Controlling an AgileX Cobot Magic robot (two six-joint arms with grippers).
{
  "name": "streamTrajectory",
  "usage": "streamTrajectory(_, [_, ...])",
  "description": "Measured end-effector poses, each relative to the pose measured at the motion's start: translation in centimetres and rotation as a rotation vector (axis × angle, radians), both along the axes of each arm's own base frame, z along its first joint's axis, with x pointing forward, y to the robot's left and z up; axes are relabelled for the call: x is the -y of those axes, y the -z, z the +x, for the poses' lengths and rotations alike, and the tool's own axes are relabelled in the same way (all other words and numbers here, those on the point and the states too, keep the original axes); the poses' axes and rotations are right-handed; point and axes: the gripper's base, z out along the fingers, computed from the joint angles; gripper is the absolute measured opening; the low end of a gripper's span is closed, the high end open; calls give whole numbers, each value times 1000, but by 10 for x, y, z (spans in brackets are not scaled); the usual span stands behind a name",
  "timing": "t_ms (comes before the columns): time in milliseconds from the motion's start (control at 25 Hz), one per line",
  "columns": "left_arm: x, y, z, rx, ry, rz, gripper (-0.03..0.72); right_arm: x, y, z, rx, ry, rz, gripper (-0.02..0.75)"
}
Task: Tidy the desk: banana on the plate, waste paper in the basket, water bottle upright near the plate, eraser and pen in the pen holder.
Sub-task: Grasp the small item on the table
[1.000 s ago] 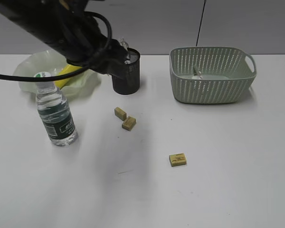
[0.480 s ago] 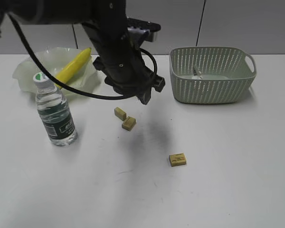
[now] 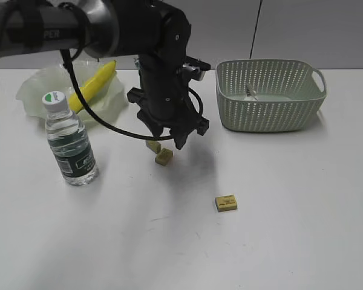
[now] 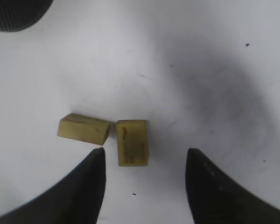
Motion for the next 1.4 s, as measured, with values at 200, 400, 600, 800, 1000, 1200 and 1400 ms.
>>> streamTrajectory(200, [-1,24,0,-57,-1,62,458,0,0,0,1,0,0,405])
streamTrajectory(400, [-1,38,0,-85,-4,85,465,0,0,0,1,0,0,405])
streamTrajectory(600, [0,51,2,-85,-1,87,465,0,0,0,1,0,0,405])
streamTrajectory(800, [4,51,6,-46,5,52,458,0,0,0,1,0,0,405])
streamTrajectory(1000, [3,52,6,-55,4,64,261,0,0,0,1,0,0,405])
streamTrajectory(1200, [1,52,3,-65,15,112,188,0,0,0,1,0,0,405])
streamTrajectory(1400, [2,19,-5,-52,18,95,188,0,0,0,1,0,0,405])
